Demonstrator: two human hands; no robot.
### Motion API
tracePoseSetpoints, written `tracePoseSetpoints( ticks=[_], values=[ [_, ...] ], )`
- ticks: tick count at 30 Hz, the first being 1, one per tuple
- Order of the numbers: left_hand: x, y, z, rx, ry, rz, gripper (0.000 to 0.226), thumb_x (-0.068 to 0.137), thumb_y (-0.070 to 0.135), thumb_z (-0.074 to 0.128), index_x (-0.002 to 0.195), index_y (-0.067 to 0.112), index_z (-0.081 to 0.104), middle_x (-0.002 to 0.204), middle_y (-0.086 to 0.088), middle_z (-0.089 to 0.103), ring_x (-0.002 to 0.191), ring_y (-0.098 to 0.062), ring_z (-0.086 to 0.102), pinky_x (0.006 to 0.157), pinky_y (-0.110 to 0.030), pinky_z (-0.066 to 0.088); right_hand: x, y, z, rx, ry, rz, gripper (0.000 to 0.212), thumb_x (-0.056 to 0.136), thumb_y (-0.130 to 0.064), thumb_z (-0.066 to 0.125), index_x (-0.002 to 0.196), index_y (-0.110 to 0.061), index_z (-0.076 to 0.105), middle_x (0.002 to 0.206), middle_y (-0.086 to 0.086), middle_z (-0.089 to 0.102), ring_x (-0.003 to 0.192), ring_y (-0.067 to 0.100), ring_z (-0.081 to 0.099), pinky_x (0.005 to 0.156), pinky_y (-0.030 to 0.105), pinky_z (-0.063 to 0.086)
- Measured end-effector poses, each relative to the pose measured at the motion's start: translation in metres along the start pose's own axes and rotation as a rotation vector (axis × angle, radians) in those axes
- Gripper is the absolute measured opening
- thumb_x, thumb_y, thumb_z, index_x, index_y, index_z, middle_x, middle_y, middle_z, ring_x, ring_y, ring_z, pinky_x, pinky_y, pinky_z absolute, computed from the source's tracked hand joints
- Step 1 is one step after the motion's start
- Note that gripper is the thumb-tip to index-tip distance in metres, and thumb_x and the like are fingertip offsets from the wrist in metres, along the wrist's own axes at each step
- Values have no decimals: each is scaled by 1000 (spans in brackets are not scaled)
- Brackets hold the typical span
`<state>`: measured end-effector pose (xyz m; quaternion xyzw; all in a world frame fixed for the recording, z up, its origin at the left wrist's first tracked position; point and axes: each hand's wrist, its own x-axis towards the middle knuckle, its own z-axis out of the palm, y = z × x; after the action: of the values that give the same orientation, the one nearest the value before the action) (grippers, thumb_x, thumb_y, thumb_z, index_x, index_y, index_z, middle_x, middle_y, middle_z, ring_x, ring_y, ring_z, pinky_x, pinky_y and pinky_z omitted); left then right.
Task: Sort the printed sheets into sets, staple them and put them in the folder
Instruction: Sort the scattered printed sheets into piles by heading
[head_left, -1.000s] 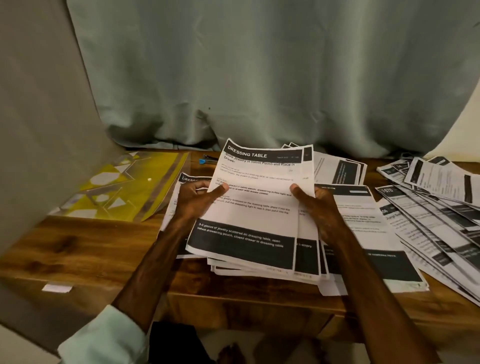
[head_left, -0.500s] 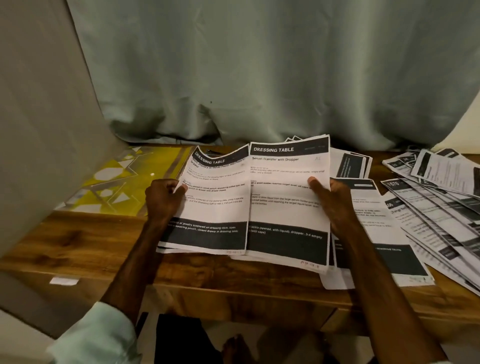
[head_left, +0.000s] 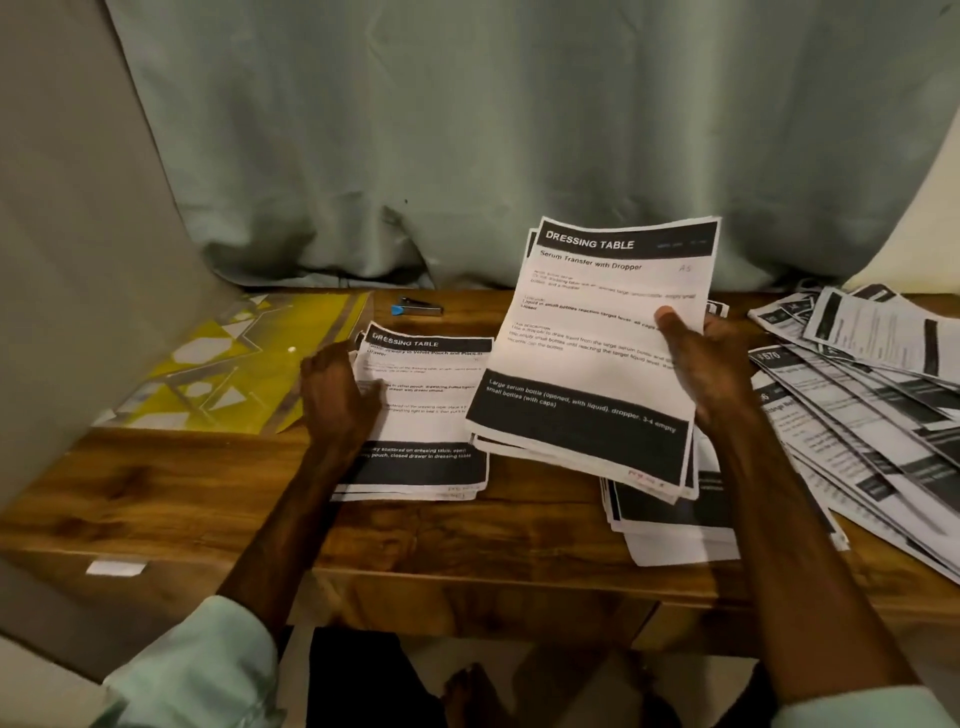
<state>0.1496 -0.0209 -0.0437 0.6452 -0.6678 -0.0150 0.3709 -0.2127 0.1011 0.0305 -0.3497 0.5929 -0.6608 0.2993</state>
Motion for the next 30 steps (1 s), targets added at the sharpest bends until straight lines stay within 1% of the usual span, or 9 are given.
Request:
tracePoseSetpoints(
  ticks=[2,3,6,9,13,16,19,23,30],
  values=[
    [-2,18,1,-132,10,55,41,87,30,80,120,9,68,119,-12,71,109,-29,65,95,-41,52,-1,4,3,-13,-24,2,18,99,-29,64,115,-22,61,95,-10,70,78,11,72,51,19,56],
    [-4,35,-4,-267,-51,60,32,91,33,76,114,12,71,114,-7,74,103,-23,69,91,-37,55,-2,7,6,-20,-31,5,19,99,-30,63,116,-22,61,94,-12,69,78,10,71,50,18,55],
    [-11,82,-18,-747,-438,-148,36,96,48,65,105,15,75,97,0,79,87,-15,76,79,-28,61,-7,16,17,-60,-49,13,27,99,-33,63,123,-21,62,101,-10,68,83,9,68,55,20,55],
    [-11,96,-18,-861,-589,-211,41,87,50,74,109,15,74,98,3,79,90,-14,76,81,-31,60,-11,23,24,-53,-86,11,26,98,-34,64,120,-22,62,107,-4,70,86,14,71,58,22,57],
    [-9,94,-17,-939,-536,-251,40,83,30,83,108,1,71,97,-4,80,89,-20,77,77,-31,61,-14,25,27,-16,-132,20,23,97,-36,65,116,-23,63,102,-2,74,79,16,75,60,26,60],
    [-10,89,-19,-935,-549,-228,29,89,25,78,107,4,73,96,-3,80,87,-21,78,68,-25,61,-13,26,27,-22,-146,25,35,98,-40,63,125,-19,62,108,1,75,87,19,75,73,33,62],
    [-8,81,-21,-886,-562,-224,18,92,23,74,105,10,75,97,-1,80,87,-20,78,69,-27,62,-12,28,28,-10,-175,22,36,99,-41,60,127,-18,61,111,1,74,92,20,74,79,36,61],
    [-5,66,-22,-843,-527,-216,9,94,19,72,101,16,75,96,3,79,86,-18,78,75,-31,63,-12,33,30,-61,-183,1,30,100,-42,57,122,-23,60,110,1,74,87,18,74,69,28,59],
    [11,7,-15,-604,-189,-209,15,93,24,75,104,15,79,97,-1,79,82,-17,77,80,-39,63,-10,38,27,-52,-152,-11,28,101,-40,58,124,-24,61,109,-1,73,90,18,72,72,30,59]
  ],
)
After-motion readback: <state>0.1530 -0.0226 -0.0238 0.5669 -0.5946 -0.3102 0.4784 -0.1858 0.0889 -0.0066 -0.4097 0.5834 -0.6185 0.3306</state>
